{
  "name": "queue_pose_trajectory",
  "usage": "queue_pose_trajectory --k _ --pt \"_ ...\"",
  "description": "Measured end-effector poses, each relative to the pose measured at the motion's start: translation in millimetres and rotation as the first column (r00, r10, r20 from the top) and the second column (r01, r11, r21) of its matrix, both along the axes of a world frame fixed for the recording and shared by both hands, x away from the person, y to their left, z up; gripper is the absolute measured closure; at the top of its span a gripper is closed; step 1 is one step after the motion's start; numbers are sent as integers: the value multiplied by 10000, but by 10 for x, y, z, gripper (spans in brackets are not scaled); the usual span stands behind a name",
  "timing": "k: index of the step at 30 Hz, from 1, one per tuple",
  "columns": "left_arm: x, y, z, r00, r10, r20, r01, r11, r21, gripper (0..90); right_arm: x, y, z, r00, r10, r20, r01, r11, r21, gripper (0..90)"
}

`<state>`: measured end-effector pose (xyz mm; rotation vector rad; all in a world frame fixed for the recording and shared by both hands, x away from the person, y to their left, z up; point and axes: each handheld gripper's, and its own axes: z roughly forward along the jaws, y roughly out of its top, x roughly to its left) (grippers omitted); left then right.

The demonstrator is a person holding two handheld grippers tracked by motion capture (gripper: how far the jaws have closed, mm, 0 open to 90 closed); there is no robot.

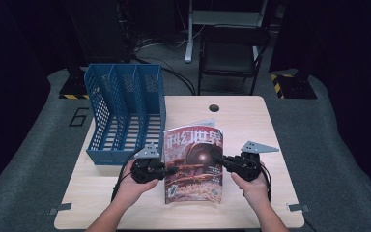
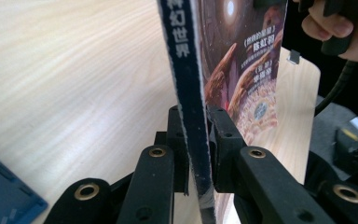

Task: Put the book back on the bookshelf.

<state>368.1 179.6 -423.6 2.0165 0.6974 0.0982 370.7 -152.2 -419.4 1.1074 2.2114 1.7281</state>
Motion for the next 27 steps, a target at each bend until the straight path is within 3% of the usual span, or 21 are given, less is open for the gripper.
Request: queue_pose_trajectory --k 7,9,14,22,27 --pt "-28 2 44 9961 385 800 -422 9981 447 821 -42 71 117 9972 -369 644 391 9987 -338 854" --pt "-18 22 33 9953 531 814 -569 9974 443 825 -41 101 127 9961 -433 774 473 9976 -508 855" --pt "-53 17 21 9855 911 1431 -999 9935 554 828 -63 189 157 9860 -674 1525 812 9930 -860 854" --pt "-85 25 -35 9780 1070 1788 -1236 9887 846 832 -23 241 106 9820 -558 1806 804 9880 -1316 853" --pt "-88 30 -88 9810 1057 1627 -1177 9909 660 833 -8 234 79 9816 -458 1852 721 9878 -1381 852"
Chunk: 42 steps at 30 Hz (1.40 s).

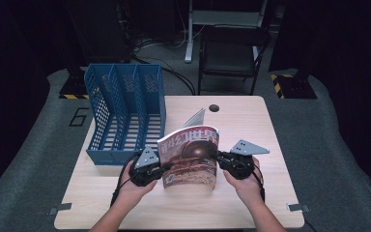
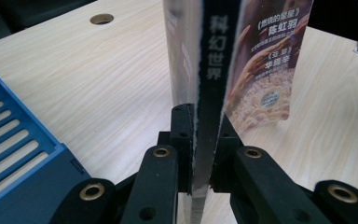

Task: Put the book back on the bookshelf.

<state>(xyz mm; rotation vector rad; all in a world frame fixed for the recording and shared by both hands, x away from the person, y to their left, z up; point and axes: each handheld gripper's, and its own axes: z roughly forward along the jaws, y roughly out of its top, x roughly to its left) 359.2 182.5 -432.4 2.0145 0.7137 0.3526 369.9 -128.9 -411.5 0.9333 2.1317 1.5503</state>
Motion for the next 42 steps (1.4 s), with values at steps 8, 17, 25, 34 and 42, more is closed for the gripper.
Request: queue_pose_trajectory --k 8,17,25,34,42 --pt "-13 28 -14 9996 -225 -181 226 9997 43 835 6 -41 -38 9992 127 -384 -110 9989 451 800" --pt "-15 52 -30 9988 -296 -389 288 9994 -208 828 45 -93 -183 9917 358 -1235 -274 9972 693 673" --pt "-6 63 -31 9979 -321 -571 302 9990 -334 817 122 -57 -413 9753 416 -2167 -487 9984 -273 659" --pt "15 64 29 9956 -476 -809 420 9966 -704 741 124 -62 -555 9598 321 -2788 -504 9970 -586 662" --pt "7 75 248 9935 -764 -845 683 9932 -948 681 111 -80 -599 9559 142 -2934 -357 9971 -678 653"
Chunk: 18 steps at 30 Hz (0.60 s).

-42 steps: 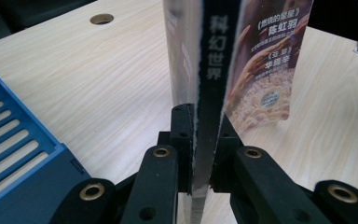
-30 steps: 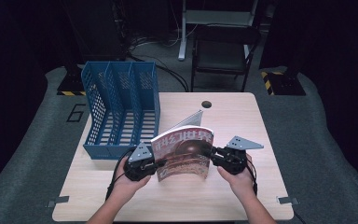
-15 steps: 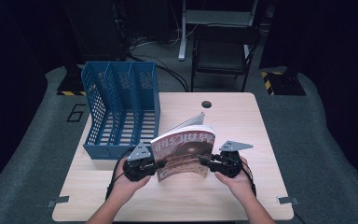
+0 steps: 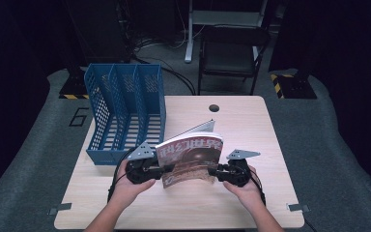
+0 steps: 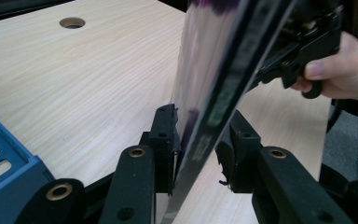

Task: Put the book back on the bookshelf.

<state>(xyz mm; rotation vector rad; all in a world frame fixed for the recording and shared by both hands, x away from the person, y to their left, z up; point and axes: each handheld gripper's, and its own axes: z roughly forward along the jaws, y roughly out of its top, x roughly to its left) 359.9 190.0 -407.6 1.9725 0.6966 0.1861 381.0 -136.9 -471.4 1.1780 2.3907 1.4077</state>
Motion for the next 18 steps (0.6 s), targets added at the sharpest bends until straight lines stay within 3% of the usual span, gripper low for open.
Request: queue_pose_trajectory --k 2,6,12,18 --pt "-4 -15 40 9999 -9 110 9 10000 38 639 -3 -2 -25 9998 -85 -202 85 10000 -15 642" --pt "-1 -48 111 9993 96 348 -98 9999 45 607 -4 6 -31 9999 -68 -110 68 10000 -50 636" --pt "29 -58 196 9998 207 -22 -208 9995 -249 587 -8 2 -39 9999 -75 -122 74 10000 -33 636" --pt "49 -101 314 9999 74 143 -76 9999 124 534 -6 -4 -47 9995 -212 -233 210 9997 -87 636"
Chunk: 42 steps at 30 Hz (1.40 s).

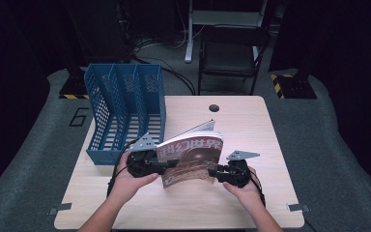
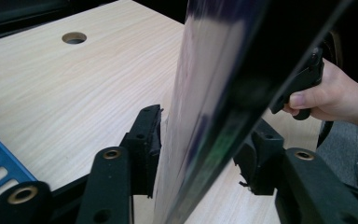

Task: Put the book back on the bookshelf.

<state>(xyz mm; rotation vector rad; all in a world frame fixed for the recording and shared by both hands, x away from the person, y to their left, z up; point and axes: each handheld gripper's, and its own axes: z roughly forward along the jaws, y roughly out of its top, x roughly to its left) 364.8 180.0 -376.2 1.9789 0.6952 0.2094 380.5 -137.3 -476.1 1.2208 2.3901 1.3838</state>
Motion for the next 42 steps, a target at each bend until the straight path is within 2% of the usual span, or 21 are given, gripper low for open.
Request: queue_pose_trajectory --k 3,6,9,14,20,23,25,32,36,42 --pt "9 -20 94 10000 -67 -34 67 10000 43 528 -1 -6 0 10000 -2 -16 2 10000 50 638" --pt "21 -38 176 9998 -206 39 205 9995 258 529 2 -8 -2 10000 -3 -13 3 10000 58 638" --pt "29 -59 229 9996 -187 226 176 9985 509 529 6 -11 -7 10000 25 2 -25 10000 54 640" --pt "44 -97 335 9993 -77 356 57 9983 577 527 5 -11 -11 10000 10 -33 -10 10000 54 639" --pt "70 -121 421 9993 -344 171 332 9971 684 527 5 -10 -12 10000 -5 -57 5 10000 95 639" --pt "78 -147 461 9993 -345 166 331 9966 758 532 7 -7 -16 9999 -76 -68 76 9999 95 640" --pt "84 -166 493 9992 -357 151 340 9945 986 550 6 -8 -16 9999 -46 -117 48 9999 134 640" --pt "129 -212 557 9996 -278 65 269 9937 1090 571 12 -14 -21 9998 -85 -166 88 9998 185 647" --pt "139 -239 594 9992 -387 35 380 9920 1207 630 8 -17 -15 10000 -76 -43 77 9998 189 672" --pt "155 -297 642 9985 -546 23 538 9896 1336 662 6 -18 -11 10000 -73 -53 74 9998 160 693"
